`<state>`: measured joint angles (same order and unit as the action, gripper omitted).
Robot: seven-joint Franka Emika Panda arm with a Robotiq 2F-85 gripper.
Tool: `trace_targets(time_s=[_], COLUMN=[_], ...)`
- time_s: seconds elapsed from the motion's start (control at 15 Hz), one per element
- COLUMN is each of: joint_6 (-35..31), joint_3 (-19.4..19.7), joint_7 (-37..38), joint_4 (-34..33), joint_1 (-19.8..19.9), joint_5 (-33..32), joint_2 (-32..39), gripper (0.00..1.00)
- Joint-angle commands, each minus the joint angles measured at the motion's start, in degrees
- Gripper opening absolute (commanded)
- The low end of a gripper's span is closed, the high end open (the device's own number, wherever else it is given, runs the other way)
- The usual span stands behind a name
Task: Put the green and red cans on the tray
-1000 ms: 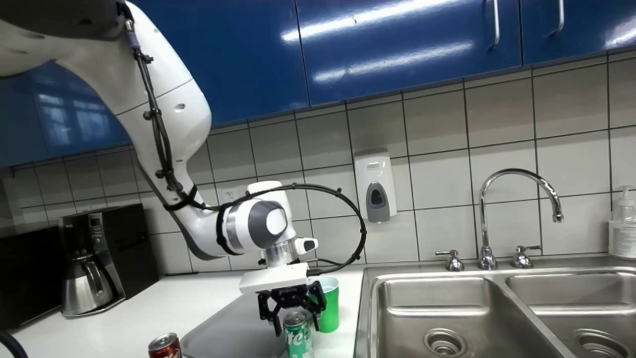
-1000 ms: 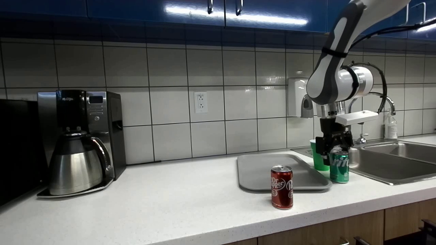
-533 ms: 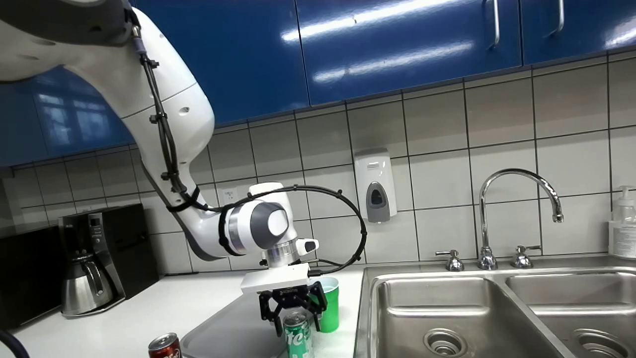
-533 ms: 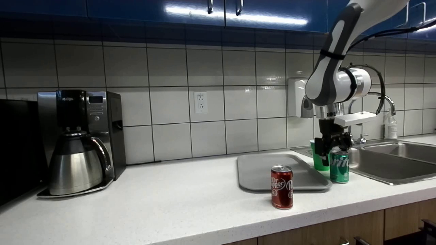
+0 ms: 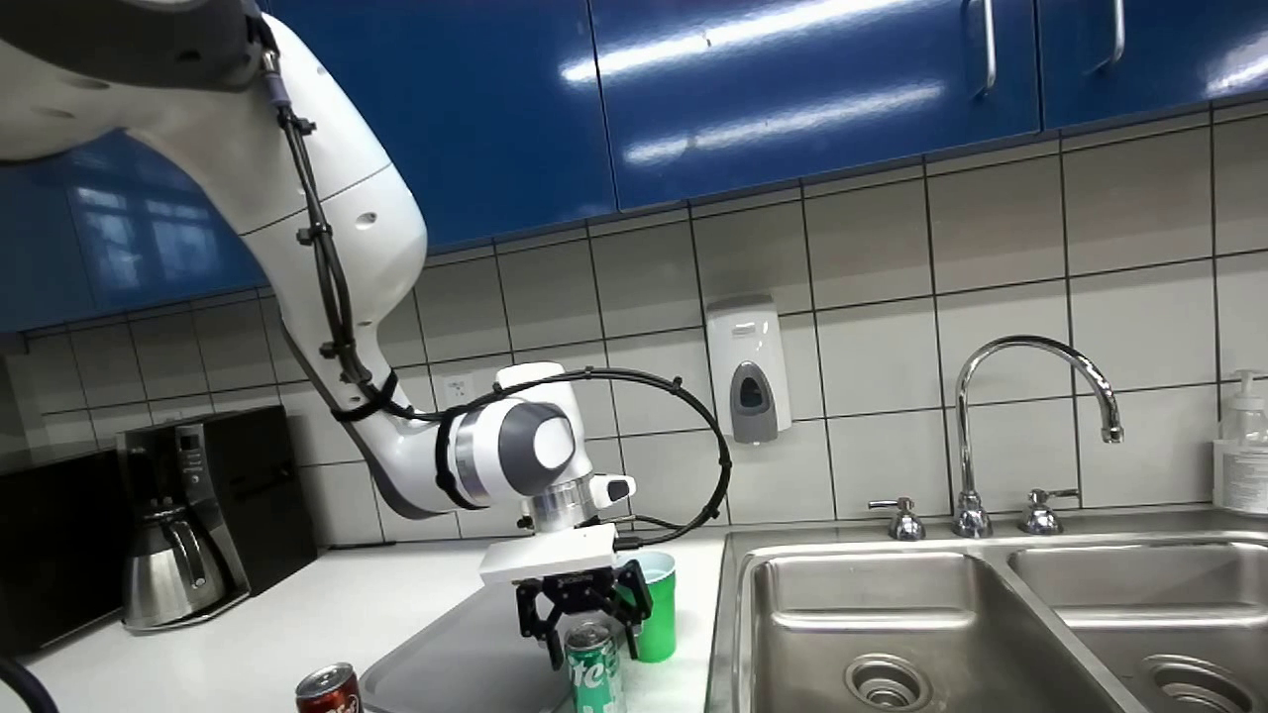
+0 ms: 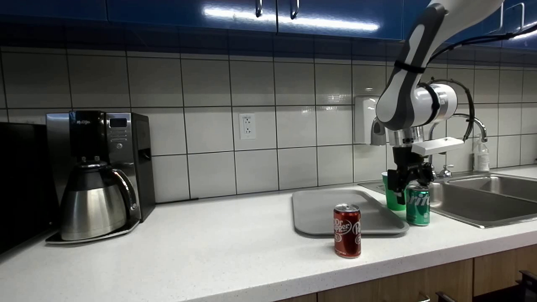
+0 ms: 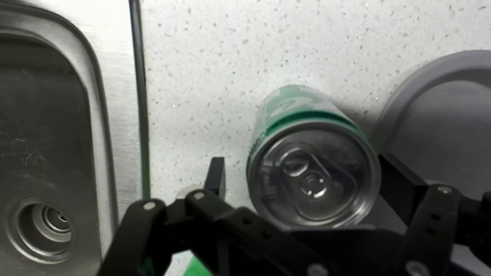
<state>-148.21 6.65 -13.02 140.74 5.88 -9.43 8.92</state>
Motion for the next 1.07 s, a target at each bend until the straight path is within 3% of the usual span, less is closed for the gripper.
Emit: trace_targets(time_s=[0.0,0.53,0.6,0.67,0.93,1.0], joint_6=[0.6,0.7,0.7,0.7,0.9,0.9], joint_3=[-0.5,-0.4,-0.5,-0.4,-0.4,-0.3], joint_7=[-1.4,-1.3,-1.6,-1.5,-1.6,-1.5], joint_4=[1.5,3.4,3.5,3.7,4.4,4.5], joint_1=[0.6,0.4,0.5,0.4,0.4,0.4], joint_5=[0.5,0.3,0.6,0.3,0.4,0.4], joint_2=[-2.6,-4.6,-4.9,-5.0,-5.9,-6.0], gripper=[1.00,1.00,0.75,0.72,0.42,0.38])
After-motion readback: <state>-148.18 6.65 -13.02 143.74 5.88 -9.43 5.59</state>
